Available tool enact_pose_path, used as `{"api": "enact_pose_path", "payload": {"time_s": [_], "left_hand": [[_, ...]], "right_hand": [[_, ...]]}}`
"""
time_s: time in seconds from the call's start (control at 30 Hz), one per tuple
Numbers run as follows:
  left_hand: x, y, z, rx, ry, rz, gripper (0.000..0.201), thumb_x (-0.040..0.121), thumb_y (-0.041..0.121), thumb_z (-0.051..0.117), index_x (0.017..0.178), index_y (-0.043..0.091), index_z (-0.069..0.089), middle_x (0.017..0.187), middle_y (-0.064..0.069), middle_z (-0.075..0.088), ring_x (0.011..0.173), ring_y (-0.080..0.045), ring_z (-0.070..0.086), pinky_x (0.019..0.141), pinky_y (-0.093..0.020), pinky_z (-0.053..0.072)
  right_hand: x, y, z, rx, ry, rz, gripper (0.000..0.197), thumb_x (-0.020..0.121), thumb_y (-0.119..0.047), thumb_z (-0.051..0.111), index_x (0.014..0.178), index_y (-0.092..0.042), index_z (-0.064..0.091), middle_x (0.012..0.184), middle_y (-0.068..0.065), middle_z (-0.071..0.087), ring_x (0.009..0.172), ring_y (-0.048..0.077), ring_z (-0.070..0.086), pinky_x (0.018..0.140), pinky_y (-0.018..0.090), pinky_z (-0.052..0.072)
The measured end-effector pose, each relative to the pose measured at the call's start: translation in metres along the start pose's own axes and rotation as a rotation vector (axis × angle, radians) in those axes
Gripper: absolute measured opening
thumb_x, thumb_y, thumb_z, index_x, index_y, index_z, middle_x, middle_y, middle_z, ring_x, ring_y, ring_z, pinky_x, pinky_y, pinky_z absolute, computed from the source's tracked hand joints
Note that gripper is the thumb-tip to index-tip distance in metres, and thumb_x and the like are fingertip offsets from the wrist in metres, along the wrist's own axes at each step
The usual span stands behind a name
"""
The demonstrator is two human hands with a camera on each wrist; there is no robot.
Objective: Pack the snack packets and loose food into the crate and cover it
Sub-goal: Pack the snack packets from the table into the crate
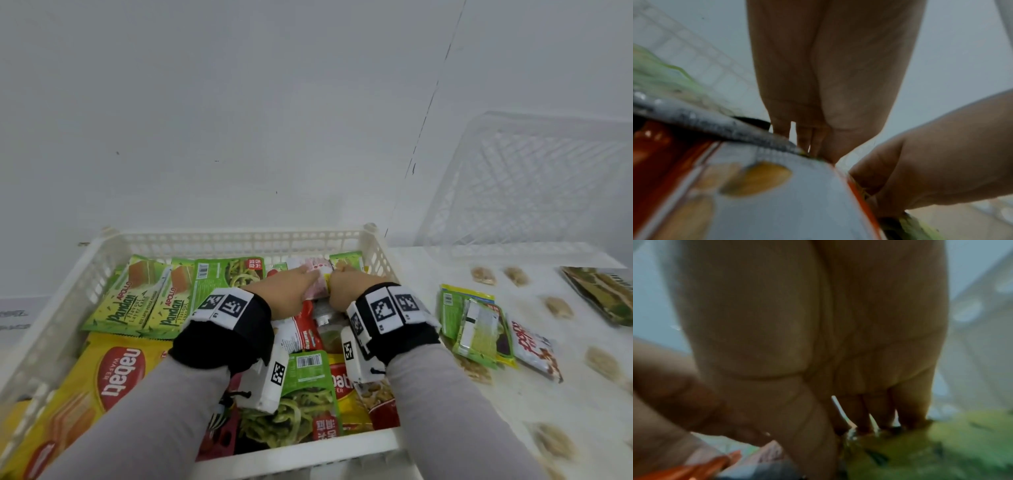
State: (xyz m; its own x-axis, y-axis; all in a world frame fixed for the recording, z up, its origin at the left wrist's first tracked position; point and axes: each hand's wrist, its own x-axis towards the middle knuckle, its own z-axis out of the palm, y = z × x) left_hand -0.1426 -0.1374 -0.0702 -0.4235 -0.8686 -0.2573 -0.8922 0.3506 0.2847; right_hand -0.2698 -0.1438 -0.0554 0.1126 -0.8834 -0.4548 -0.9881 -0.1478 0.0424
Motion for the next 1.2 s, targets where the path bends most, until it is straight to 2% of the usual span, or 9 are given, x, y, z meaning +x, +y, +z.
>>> {"api": "enact_pose_path", "payload": {"time_s": [0.13, 0.3, 0.47, 0.57, 0.7, 0.83, 0.93, 1.07, 1.2], "left_hand": [[-0.008, -0.001, -0.012, -0.108, 0.301, -0.023, 0.019, 0.084, 0.02, 0.063, 0.101, 0.016, 0.056, 0.105, -0.004, 0.054, 0.097, -0.021, 0.056, 0.075, -0.029, 0.044], [-0.01, 0.001, -0.004, 0.0, 0.058, -0.045, 0.035, 0.072, 0.041, 0.076, 0.077, 0.017, 0.052, 0.078, 0.003, 0.054, 0.078, -0.019, 0.053, 0.056, -0.025, 0.039], [-0.016, 0.0, -0.013, -0.225, 0.065, 0.005, 0.024, 0.077, 0.03, 0.074, 0.089, 0.013, 0.061, 0.084, -0.001, 0.062, 0.076, -0.016, 0.056, 0.064, -0.026, 0.044], [-0.027, -0.004, -0.031, -0.552, 0.18, 0.056, 0.012, 0.08, 0.019, 0.073, 0.078, 0.014, 0.062, 0.081, -0.007, 0.066, 0.065, -0.008, 0.061, 0.056, -0.02, 0.048], [-0.035, -0.013, -0.044, -1.089, 0.425, 0.002, 0.015, 0.082, 0.009, 0.068, 0.075, 0.005, 0.056, 0.084, -0.017, 0.067, 0.069, -0.014, 0.068, 0.058, -0.02, 0.057], [-0.032, -0.017, -0.039, -1.295, 0.445, -0.102, 0.023, 0.084, 0.002, 0.065, 0.068, 0.003, 0.048, 0.088, -0.024, 0.067, 0.068, -0.021, 0.072, 0.061, -0.021, 0.058], [-0.031, -0.019, -0.039, -1.437, 0.334, -0.137, 0.025, 0.083, -0.002, 0.064, 0.065, 0.003, 0.048, 0.082, -0.025, 0.068, 0.066, -0.023, 0.072, 0.056, -0.019, 0.057], [-0.034, -0.03, -0.036, -0.772, 0.182, -0.161, 0.015, 0.076, 0.011, 0.075, 0.07, 0.006, 0.063, 0.073, -0.005, 0.069, 0.069, -0.013, 0.066, 0.064, -0.025, 0.055], [-0.032, -0.034, -0.026, 0.003, 0.157, -0.233, 0.08, 0.07, 0.036, 0.078, 0.137, 0.017, 0.039, 0.142, -0.011, 0.031, 0.132, -0.028, 0.028, 0.105, -0.04, 0.032]], "right_hand": [[0.002, 0.005, -0.002, 0.082, 0.068, -0.025, 0.034, 0.094, -0.009, 0.042, 0.126, -0.002, 0.05, 0.134, 0.017, 0.047, 0.119, 0.03, 0.05, 0.095, 0.036, 0.042], [0.012, 0.009, -0.001, 0.182, 0.194, -0.04, 0.036, 0.094, -0.018, 0.041, 0.127, -0.004, 0.047, 0.134, 0.021, 0.046, 0.124, 0.034, 0.043, 0.104, 0.041, 0.038], [0.015, 0.007, 0.013, 0.102, 0.069, -0.023, 0.065, 0.096, -0.042, 0.039, 0.15, -0.018, 0.011, 0.154, 0.021, 0.01, 0.144, 0.038, 0.007, 0.115, 0.055, 0.015], [0.016, 0.013, 0.007, 0.114, 0.05, -0.109, 0.049, 0.097, -0.028, 0.043, 0.142, -0.012, 0.031, 0.144, 0.02, 0.035, 0.135, 0.037, 0.032, 0.111, 0.051, 0.03], [0.013, 0.031, -0.011, 0.728, 0.293, -0.158, 0.026, 0.098, -0.017, 0.042, 0.105, -0.002, 0.063, 0.1, 0.006, 0.062, 0.081, 0.017, 0.06, 0.077, 0.027, 0.051], [0.0, 0.037, -0.022, 1.224, 0.148, -0.206, 0.047, 0.096, -0.049, 0.039, 0.109, -0.009, 0.061, 0.101, 0.012, 0.069, 0.092, 0.026, 0.066, 0.08, 0.035, 0.054], [-0.004, 0.037, -0.02, 1.224, 0.047, -0.298, 0.025, 0.09, -0.034, 0.058, 0.103, -0.013, 0.06, 0.1, 0.012, 0.067, 0.088, 0.023, 0.067, 0.076, 0.035, 0.056], [-0.003, 0.044, -0.016, 1.073, -0.036, -0.322, 0.012, 0.086, -0.013, 0.066, 0.097, -0.015, 0.062, 0.092, 0.008, 0.063, 0.086, 0.023, 0.061, 0.084, 0.04, 0.052], [-0.005, 0.038, -0.014, 0.647, -0.072, -0.336, 0.018, 0.086, -0.014, 0.067, 0.1, -0.024, 0.071, 0.106, -0.004, 0.065, 0.09, 0.013, 0.061, 0.083, 0.025, 0.049]]}}
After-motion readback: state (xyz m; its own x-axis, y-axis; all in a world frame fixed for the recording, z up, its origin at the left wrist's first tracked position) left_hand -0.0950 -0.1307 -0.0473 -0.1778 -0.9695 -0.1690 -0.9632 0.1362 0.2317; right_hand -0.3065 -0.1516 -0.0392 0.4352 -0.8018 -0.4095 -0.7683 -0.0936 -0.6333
